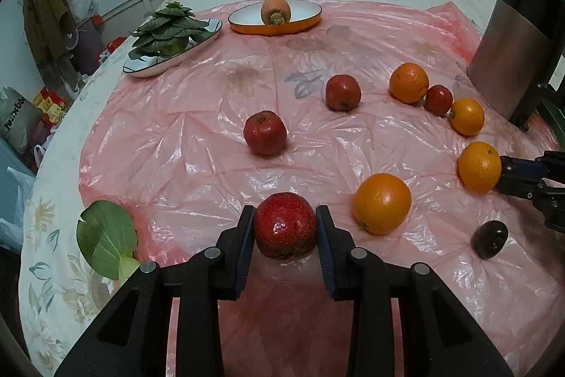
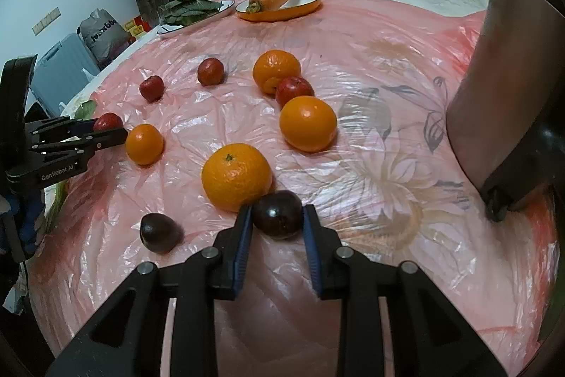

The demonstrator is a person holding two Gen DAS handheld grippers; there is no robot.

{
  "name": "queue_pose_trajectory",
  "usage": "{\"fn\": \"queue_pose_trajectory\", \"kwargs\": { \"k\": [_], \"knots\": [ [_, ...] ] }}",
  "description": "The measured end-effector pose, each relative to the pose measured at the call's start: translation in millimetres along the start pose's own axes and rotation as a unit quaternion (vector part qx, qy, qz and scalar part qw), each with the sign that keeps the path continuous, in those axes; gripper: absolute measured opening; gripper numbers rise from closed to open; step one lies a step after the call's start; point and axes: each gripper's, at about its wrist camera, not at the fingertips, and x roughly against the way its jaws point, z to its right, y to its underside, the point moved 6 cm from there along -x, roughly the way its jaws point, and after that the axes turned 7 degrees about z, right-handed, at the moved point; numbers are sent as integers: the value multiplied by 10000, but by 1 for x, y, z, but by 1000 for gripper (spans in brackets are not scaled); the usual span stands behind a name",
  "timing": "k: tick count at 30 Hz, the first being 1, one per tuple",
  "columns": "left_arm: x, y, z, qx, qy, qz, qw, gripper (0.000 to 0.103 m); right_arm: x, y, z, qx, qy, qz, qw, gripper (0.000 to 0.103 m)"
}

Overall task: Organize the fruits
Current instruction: 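Lift the red apple with the left tool while the right tool lifts the plum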

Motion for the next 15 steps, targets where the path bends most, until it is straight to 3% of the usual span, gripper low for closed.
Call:
{"fn": "queue_pose_trajectory", "kwargs": {
  "k": [15],
  "knots": [
    [10, -5, 2, -59, -66, 105, 9999, 29, 10, -2, -4, -73, -125, 111, 9998, 0]
  ]
}}
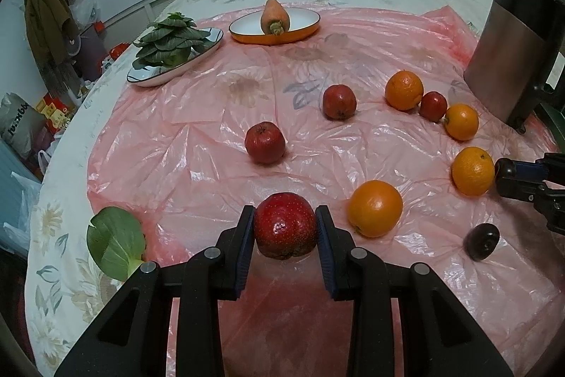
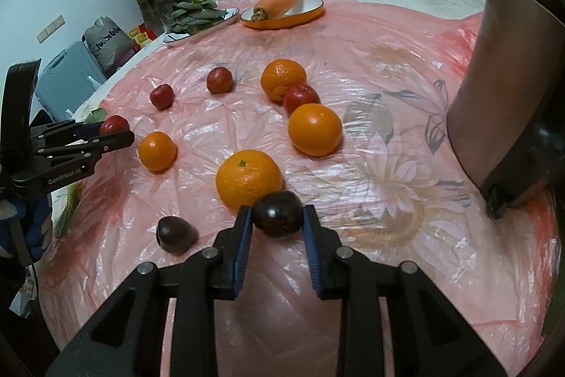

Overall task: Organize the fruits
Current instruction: 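Lift the red apple with the left tool while the right tool lifts the plum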

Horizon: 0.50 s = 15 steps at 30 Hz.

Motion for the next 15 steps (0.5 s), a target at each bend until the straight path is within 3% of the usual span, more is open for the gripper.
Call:
{"fn": "queue_pose_trajectory", "kwargs": {
  "k": [15],
  "knots": [
    [8, -4, 3, -54, -34, 32, 10000, 29, 8, -3, -6, -23, -93, 97, 9999, 0]
  ]
}}
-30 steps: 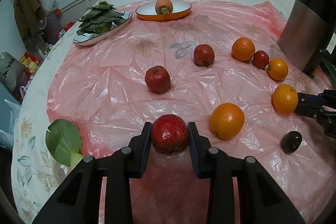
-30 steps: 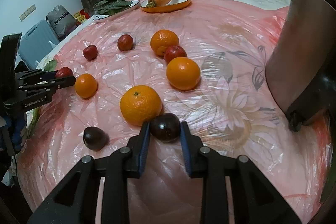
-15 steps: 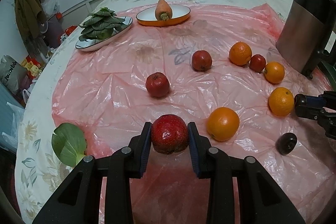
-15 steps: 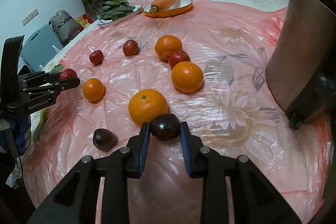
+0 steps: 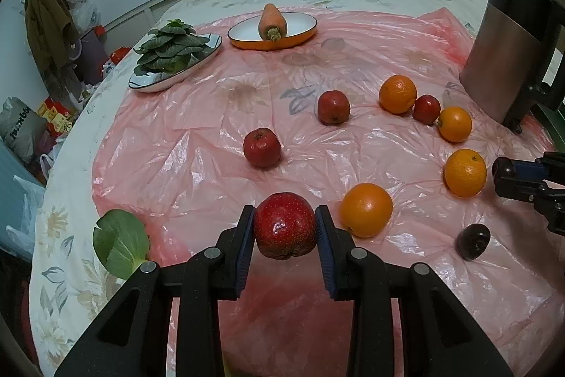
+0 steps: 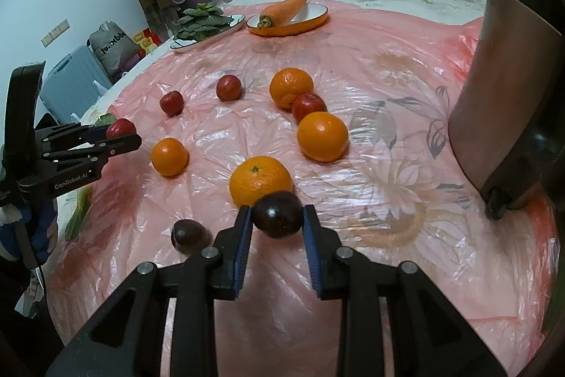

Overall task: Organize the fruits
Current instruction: 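Lift the red apple with the left tool while the right tool lifts the plum, then carry both fruits to the green tray and open both tools to release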

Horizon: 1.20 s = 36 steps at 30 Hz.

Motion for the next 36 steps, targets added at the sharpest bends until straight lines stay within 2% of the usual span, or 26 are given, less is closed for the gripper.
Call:
{"fn": "queue_pose_trajectory", "kwargs": {
  "k": [28, 36],
  "knots": [
    [26, -11, 9, -148, -138, 155, 9997, 29, 33, -4, -2, -62, -50, 265, 9996, 0],
    [44, -8, 3, 41, -103, 188, 9998, 29, 57, 1, 8, -140, 112, 369, 9992, 0]
  ]
}}
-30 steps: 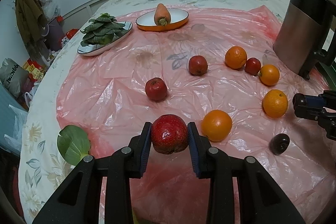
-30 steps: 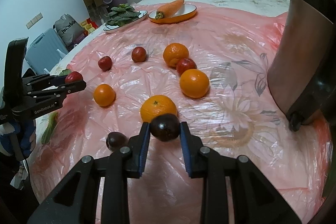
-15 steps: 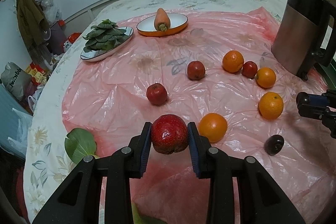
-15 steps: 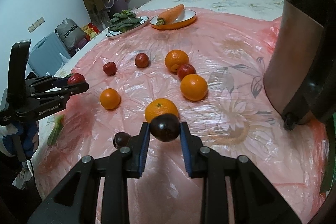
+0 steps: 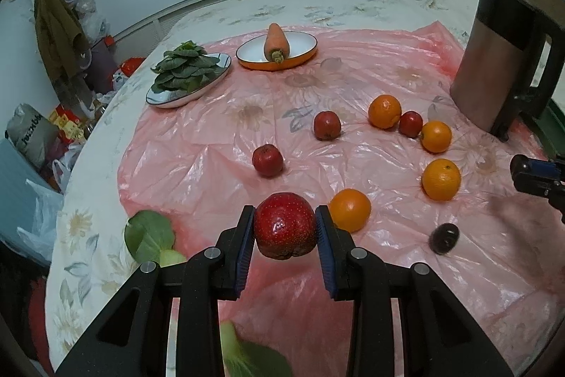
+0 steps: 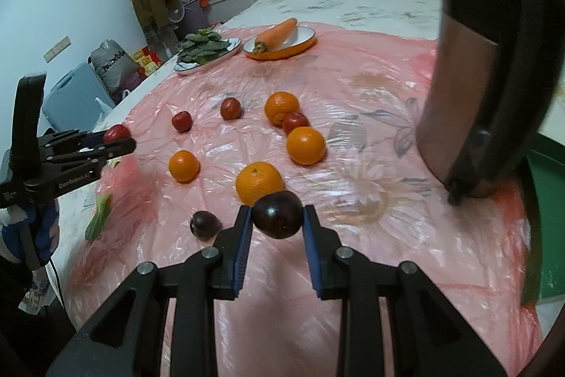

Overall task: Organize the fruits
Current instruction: 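Carry both fruits to the green tray and open both tools to release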

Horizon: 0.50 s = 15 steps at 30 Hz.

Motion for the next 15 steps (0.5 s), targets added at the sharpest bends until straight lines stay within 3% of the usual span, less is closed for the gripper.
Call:
{"fn": "queue_pose_trajectory", "kwargs": {
  "k": [7, 10, 15],
  "knots": [
    [17, 2, 18, 159, 333, -55, 9993, 29, 35, 9, 40, -263, 411, 144, 9987, 0],
    [23, -8, 48, 110, 678, -17, 9976, 29, 54, 13, 65, -390, 665, 220, 9968, 0],
    [32, -33, 131, -169, 1486, 92, 9887, 29, 86, 14, 125, -635, 1254, 411, 9892, 0]
  ]
}}
